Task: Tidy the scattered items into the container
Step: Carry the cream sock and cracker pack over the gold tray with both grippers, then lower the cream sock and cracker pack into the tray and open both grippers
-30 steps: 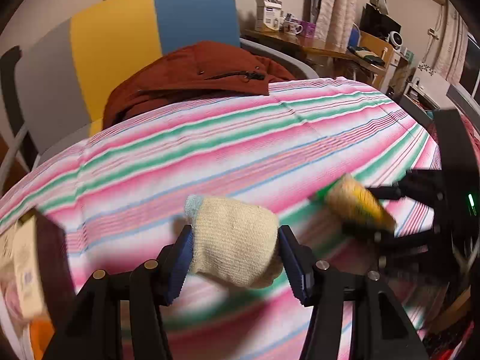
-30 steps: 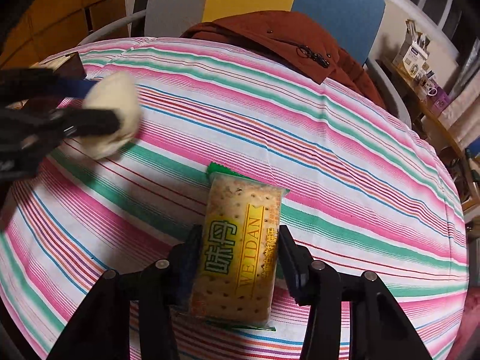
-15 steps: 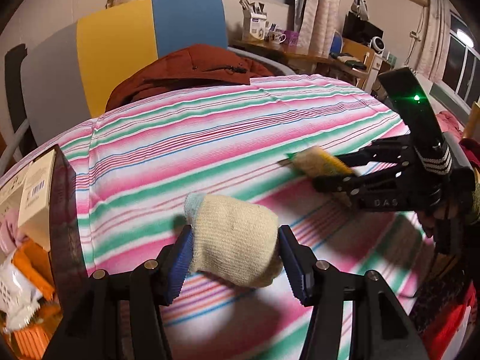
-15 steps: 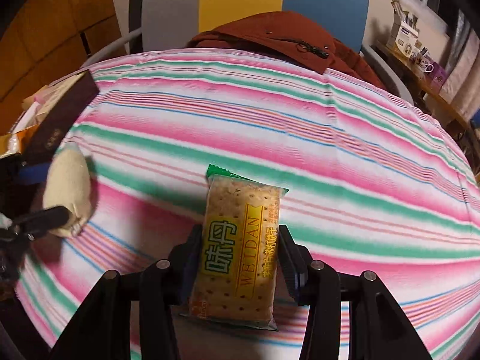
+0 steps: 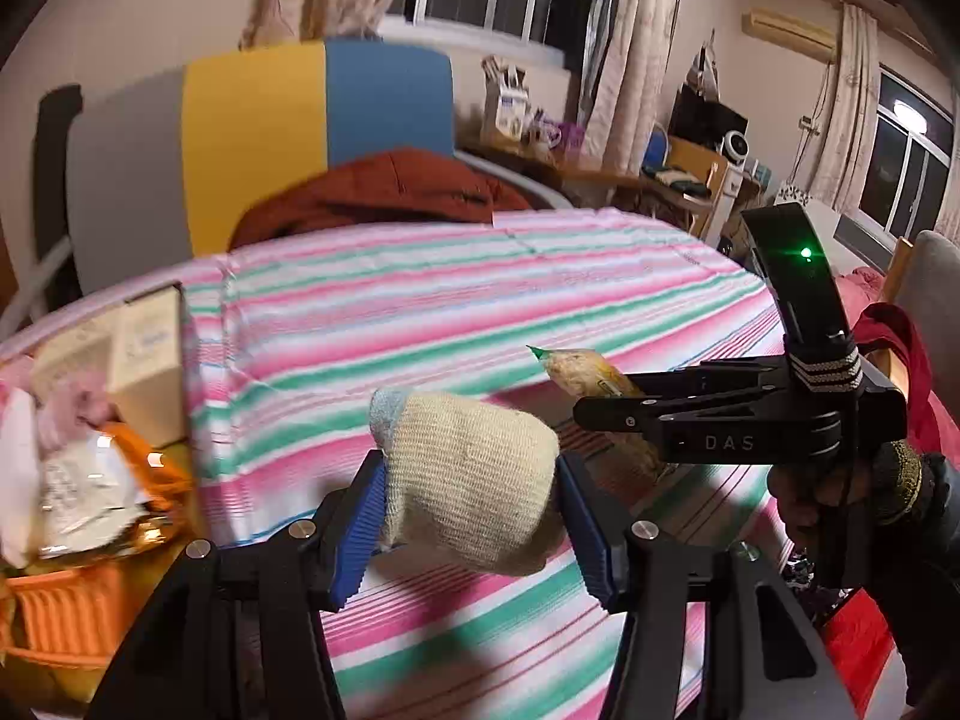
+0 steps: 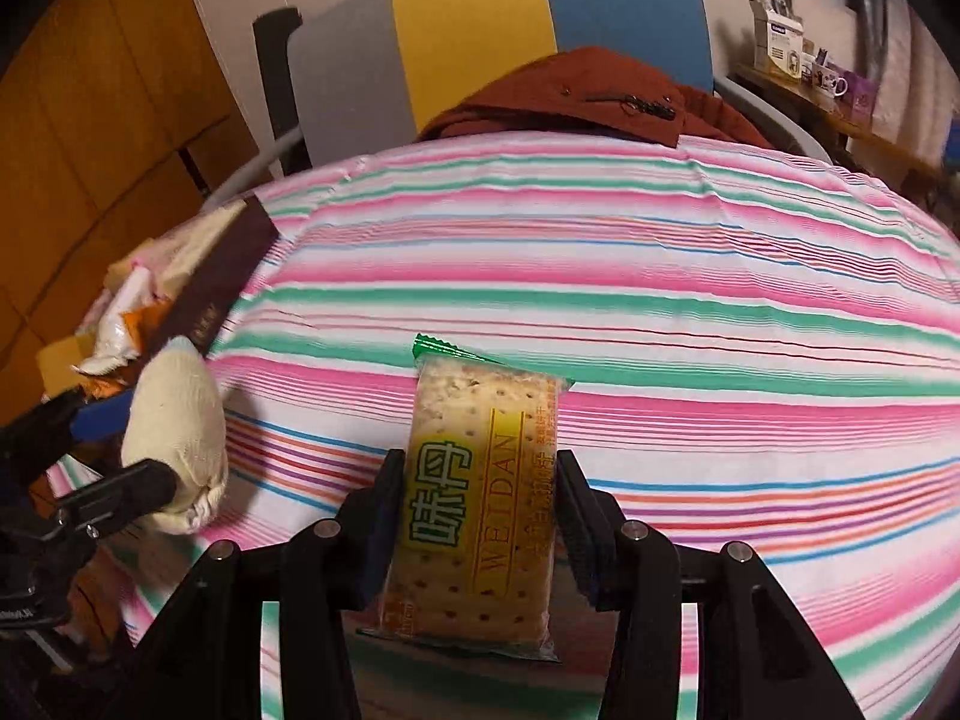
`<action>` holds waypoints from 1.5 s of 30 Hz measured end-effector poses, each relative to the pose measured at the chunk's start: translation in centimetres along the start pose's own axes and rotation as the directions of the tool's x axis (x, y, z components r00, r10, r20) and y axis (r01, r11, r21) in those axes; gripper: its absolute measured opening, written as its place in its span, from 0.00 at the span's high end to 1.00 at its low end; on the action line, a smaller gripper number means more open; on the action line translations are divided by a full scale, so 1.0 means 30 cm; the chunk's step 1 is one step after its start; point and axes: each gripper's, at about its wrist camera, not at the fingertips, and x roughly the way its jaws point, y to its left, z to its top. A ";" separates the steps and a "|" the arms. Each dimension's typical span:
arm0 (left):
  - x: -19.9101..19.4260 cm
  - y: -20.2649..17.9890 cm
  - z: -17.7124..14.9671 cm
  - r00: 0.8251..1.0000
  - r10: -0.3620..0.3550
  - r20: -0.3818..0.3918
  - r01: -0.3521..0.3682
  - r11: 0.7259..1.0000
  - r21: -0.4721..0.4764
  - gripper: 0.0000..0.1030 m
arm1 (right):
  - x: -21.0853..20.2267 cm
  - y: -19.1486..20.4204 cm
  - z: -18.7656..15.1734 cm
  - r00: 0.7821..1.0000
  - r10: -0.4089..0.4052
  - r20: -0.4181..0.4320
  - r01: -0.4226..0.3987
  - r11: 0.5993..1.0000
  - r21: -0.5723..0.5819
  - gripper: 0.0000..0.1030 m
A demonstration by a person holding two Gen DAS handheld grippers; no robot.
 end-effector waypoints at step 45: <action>-0.333 0.616 -0.313 0.952 0.278 0.128 -0.222 0.915 -0.338 0.44 | 0.305 1.230 0.260 0.940 0.319 -0.119 -0.332 0.781 -0.530 0.53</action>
